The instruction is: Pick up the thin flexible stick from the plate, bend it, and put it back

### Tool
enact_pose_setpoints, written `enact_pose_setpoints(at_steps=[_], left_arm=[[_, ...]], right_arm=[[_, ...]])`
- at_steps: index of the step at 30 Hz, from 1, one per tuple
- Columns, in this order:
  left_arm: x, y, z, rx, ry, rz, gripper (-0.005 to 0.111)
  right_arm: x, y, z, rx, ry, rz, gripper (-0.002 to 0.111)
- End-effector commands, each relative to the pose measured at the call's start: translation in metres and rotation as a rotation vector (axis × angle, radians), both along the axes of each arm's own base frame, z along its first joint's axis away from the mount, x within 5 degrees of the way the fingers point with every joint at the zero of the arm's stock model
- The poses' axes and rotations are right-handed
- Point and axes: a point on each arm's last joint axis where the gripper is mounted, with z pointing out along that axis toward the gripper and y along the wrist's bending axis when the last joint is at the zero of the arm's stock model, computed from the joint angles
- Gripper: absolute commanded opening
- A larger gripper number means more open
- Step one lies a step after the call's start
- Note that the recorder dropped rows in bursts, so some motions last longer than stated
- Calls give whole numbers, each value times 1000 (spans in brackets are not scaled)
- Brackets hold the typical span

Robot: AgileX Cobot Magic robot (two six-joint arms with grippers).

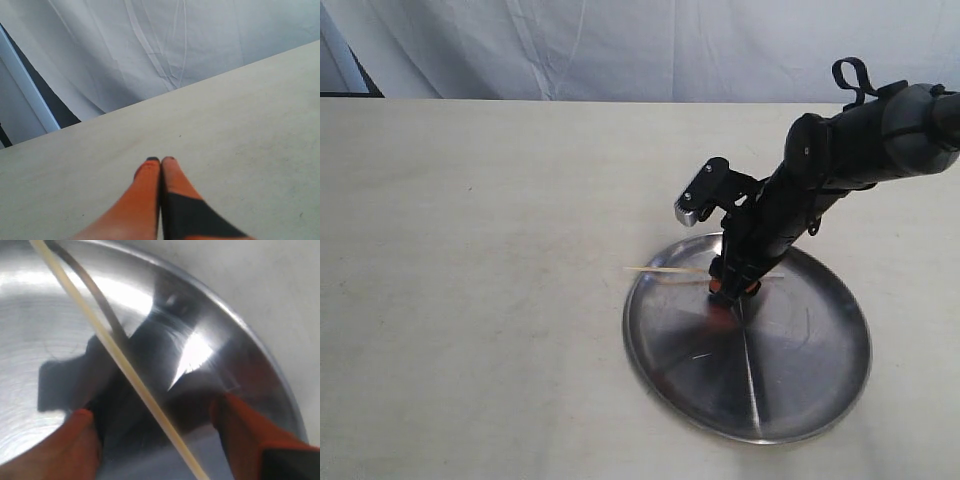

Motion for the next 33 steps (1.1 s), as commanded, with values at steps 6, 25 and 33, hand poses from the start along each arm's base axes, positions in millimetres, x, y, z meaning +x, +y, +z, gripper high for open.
enact_pose_setpoints(at_steps=[6, 25, 33], left_arm=[[0, -1, 0, -3, -13, -10, 0], [0, 1, 1, 73, -37, -5, 0], [0, -1, 15, 185, -214, -27, 0]], right_arm=[[5, 0, -3, -5, -41, -2, 38], [2, -4, -14, -67, -4, 66, -1], [1, -3, 0, -45, -13, 52, -1]])
